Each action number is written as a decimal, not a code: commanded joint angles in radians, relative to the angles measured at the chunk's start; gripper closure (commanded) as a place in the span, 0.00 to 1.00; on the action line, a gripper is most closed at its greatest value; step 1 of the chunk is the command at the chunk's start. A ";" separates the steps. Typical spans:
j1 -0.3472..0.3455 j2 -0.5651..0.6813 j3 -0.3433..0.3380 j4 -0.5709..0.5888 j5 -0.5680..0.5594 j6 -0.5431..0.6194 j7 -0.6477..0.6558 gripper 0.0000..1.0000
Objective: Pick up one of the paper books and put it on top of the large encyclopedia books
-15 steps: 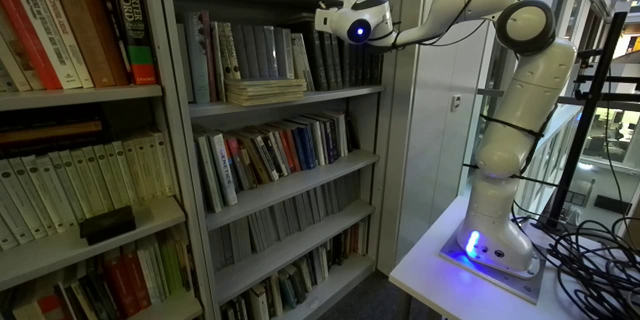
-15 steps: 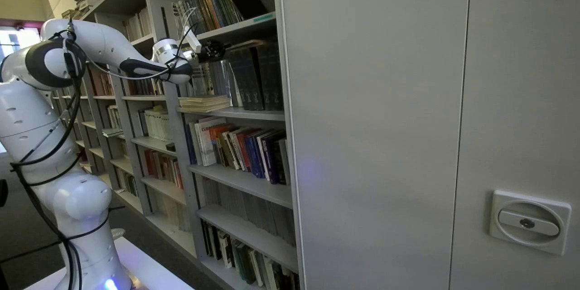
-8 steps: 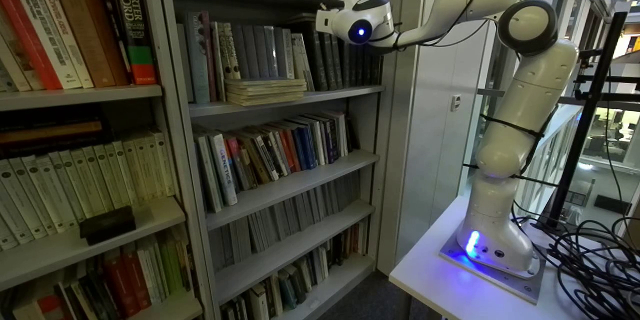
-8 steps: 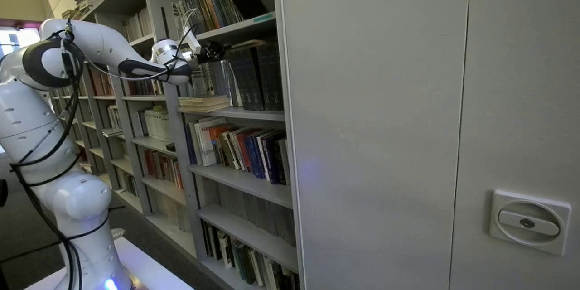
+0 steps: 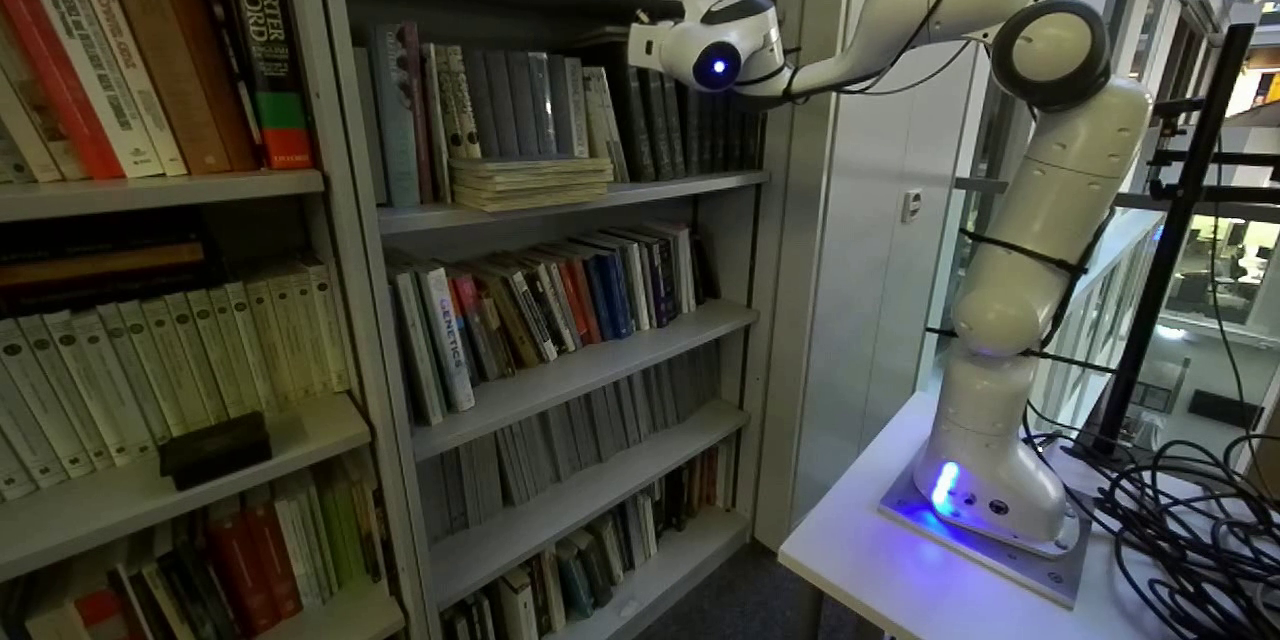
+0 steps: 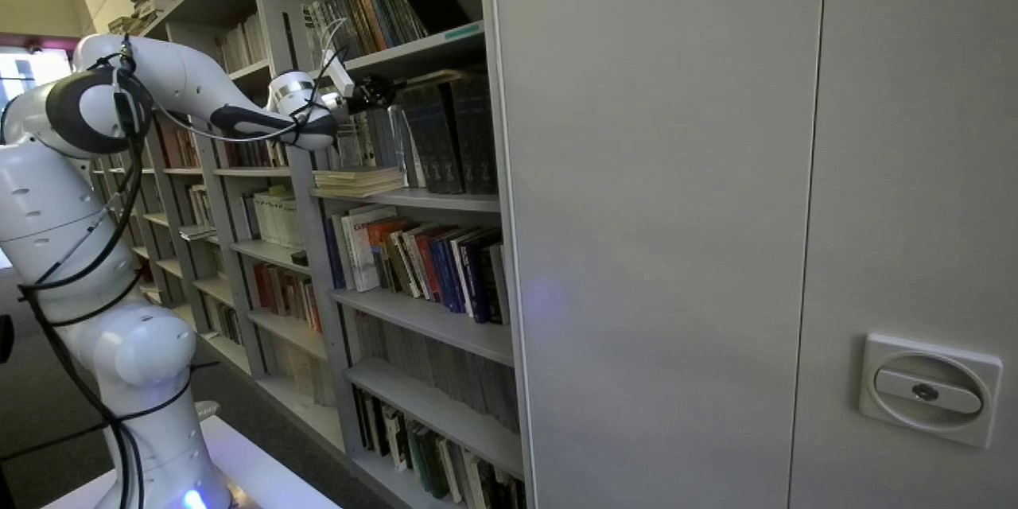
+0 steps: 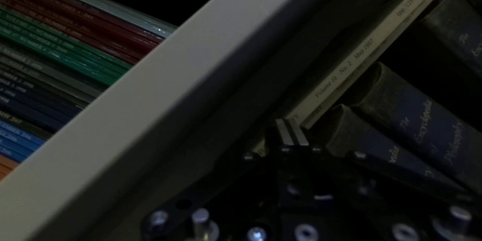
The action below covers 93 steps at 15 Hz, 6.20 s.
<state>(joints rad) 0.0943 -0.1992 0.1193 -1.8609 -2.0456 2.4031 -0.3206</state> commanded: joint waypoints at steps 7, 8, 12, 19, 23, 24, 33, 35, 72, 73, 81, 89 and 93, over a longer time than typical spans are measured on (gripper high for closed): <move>-0.003 0.024 -0.008 0.053 0.014 0.026 -0.045 1.00; -0.005 0.029 -0.009 0.060 0.016 0.026 -0.052 1.00; -0.013 0.053 -0.020 0.088 0.023 0.024 -0.089 1.00; -0.013 0.072 -0.028 0.102 0.062 0.024 -0.111 1.00; -0.011 0.044 -0.030 0.070 0.090 0.025 -0.092 1.00; -0.009 0.028 -0.029 0.053 0.096 0.030 -0.084 1.00; 0.005 -0.155 -0.039 -0.123 0.342 0.164 -0.089 1.00; 0.018 -0.216 -0.047 -0.201 0.466 0.188 -0.116 1.00; 0.272 -0.435 -0.031 -0.423 1.948 -0.805 -0.513 0.66; 0.272 -0.435 -0.031 -0.422 1.948 -0.805 -0.514 0.66; 0.278 -0.420 -0.051 -0.411 1.981 -0.836 -0.538 0.26; 0.282 -0.380 -0.128 -0.396 2.213 -0.944 -0.749 0.00; 0.280 -0.410 -0.117 -0.411 2.257 -0.906 -0.925 0.00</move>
<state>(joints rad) 0.3773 -0.5944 0.0000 -2.2842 0.1874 1.4953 -1.1398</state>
